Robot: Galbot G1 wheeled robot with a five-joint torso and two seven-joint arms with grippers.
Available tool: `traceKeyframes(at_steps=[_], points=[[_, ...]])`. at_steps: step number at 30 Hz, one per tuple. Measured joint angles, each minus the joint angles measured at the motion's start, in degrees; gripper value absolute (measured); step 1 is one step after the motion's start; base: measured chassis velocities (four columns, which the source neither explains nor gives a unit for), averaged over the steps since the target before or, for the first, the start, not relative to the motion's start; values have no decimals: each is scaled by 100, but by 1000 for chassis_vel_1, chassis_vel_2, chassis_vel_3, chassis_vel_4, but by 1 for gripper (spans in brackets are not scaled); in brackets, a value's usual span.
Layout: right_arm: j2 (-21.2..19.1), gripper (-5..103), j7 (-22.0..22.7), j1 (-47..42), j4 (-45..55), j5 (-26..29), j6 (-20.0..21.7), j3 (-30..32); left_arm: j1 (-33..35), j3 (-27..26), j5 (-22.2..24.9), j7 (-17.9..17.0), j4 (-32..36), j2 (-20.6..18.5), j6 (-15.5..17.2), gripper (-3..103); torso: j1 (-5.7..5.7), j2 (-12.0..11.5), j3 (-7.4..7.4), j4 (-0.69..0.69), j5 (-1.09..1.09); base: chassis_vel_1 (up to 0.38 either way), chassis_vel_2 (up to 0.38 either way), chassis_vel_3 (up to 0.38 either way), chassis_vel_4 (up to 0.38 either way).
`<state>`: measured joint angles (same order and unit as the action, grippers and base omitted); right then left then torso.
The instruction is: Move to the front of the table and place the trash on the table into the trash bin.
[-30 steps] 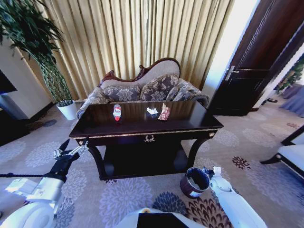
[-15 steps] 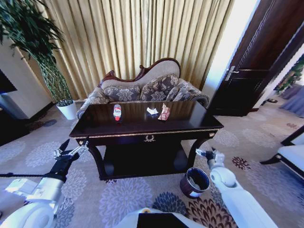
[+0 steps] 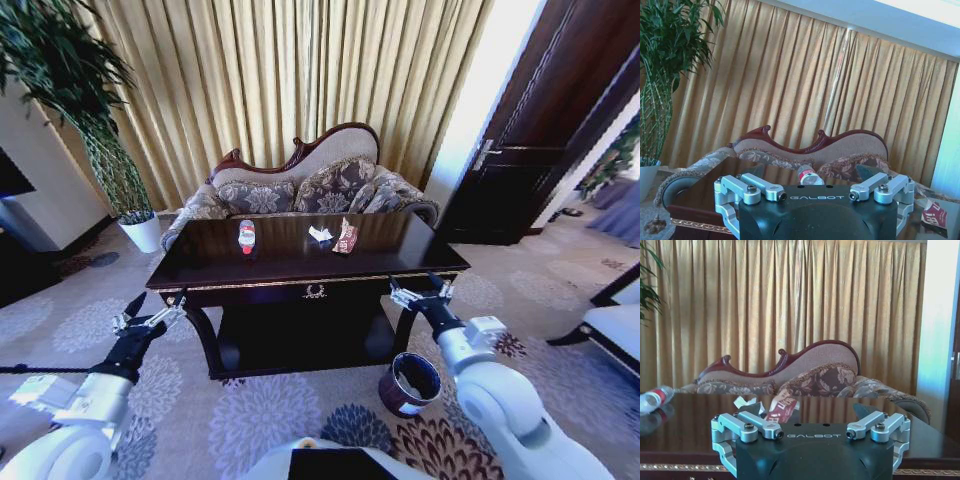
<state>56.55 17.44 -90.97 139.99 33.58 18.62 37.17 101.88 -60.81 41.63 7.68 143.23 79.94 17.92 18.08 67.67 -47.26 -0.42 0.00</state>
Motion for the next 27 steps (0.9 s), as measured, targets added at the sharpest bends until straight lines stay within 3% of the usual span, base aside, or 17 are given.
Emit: traceKeyframes(at_steps=[27], points=[[-25,100,23,70,142,315,75,15,29,-25,-17,24,0,33,2,100,0,0,0,0,0,0,0,0,0]])
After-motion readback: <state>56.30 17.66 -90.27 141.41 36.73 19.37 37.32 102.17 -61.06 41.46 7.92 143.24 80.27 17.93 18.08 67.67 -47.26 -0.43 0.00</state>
